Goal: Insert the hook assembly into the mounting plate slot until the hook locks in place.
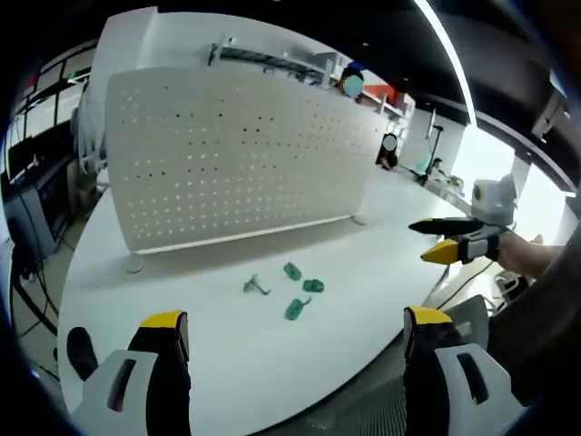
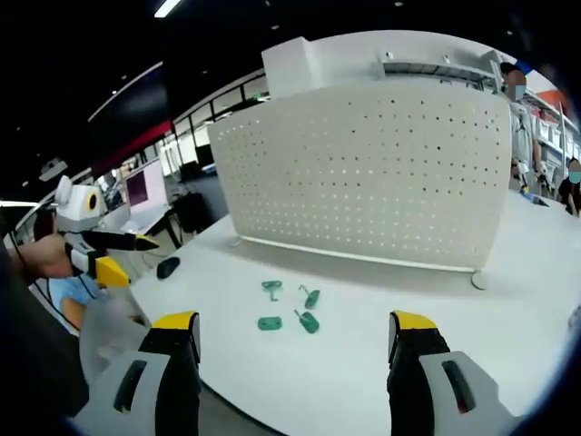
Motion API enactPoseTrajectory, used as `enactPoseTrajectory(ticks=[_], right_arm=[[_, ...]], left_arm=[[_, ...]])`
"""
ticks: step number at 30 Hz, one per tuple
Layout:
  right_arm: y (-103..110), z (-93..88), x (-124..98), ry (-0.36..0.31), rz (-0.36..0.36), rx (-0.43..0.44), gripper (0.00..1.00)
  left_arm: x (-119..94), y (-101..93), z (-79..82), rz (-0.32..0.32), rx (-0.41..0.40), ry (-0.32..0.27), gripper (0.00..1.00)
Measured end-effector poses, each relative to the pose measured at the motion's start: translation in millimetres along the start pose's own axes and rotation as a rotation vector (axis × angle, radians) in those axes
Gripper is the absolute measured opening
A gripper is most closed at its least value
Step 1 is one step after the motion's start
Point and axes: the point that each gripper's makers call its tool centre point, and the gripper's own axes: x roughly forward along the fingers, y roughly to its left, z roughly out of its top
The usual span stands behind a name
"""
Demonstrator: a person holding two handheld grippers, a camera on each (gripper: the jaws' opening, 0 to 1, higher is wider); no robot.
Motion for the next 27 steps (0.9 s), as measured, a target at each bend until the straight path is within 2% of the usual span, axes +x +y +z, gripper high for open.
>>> enactPoseTrajectory(ticks=[27], right_arm=[[1.0,-2.4,-2.5,0.007,-0.007,0.002,0.86]], left_arm=[[-2.3,-1.5,-0.3,-0.006,-0.001,0.002,1.0]])
